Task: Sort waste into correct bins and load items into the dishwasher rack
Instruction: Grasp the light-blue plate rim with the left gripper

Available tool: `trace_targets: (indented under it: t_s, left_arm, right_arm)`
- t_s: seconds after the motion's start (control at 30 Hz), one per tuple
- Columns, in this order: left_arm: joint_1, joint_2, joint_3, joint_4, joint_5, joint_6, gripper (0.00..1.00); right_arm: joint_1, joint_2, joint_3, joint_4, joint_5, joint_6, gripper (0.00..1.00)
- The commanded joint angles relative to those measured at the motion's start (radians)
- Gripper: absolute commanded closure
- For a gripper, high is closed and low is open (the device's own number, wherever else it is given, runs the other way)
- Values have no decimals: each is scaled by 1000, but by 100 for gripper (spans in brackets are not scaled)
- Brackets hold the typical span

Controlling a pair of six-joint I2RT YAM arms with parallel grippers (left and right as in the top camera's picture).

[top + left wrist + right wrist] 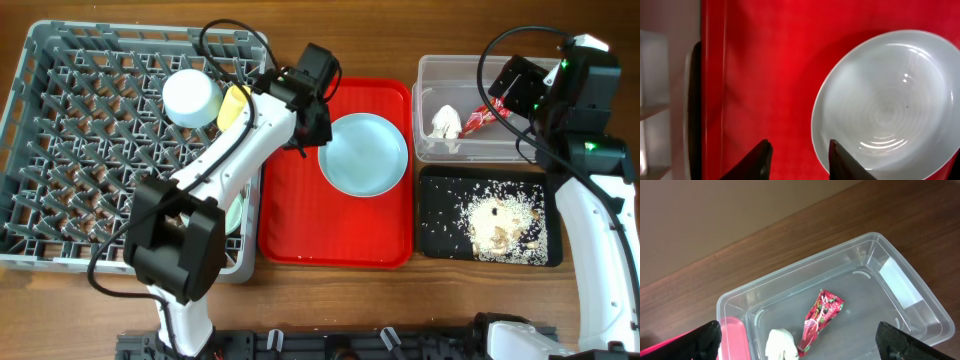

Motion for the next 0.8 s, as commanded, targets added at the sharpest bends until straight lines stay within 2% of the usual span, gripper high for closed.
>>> trace_targets:
  t_s: [0.0,0.17,0.33,0.47,0.53,0.63,0.77]
  left_arm:
    - [-4,14,-79,73,20,56,59]
    - [-5,14,-222,222,61,56,58]
    - [-10,15,-362,406,80,60,63]
    - [-11,15,-376,423,80,60,64]
    - [-11,15,-376,424,79,59,75]
    - [-11,15,-376,426,64,60,85]
    - [-11,15,-406,431,-34,52,94]
  right_arm:
    - [0,6,1,1,-2,-14,0]
    - [0,6,1,1,-2,-14,0]
    - [0,6,1,1,-2,-14,0]
    - [0,6,1,1,-2,-14,0]
    - [0,6,1,1,-2,-15,0]
    - [0,6,1,1,-2,-15,1]
    - [0,6,1,1,-2,-15,0]
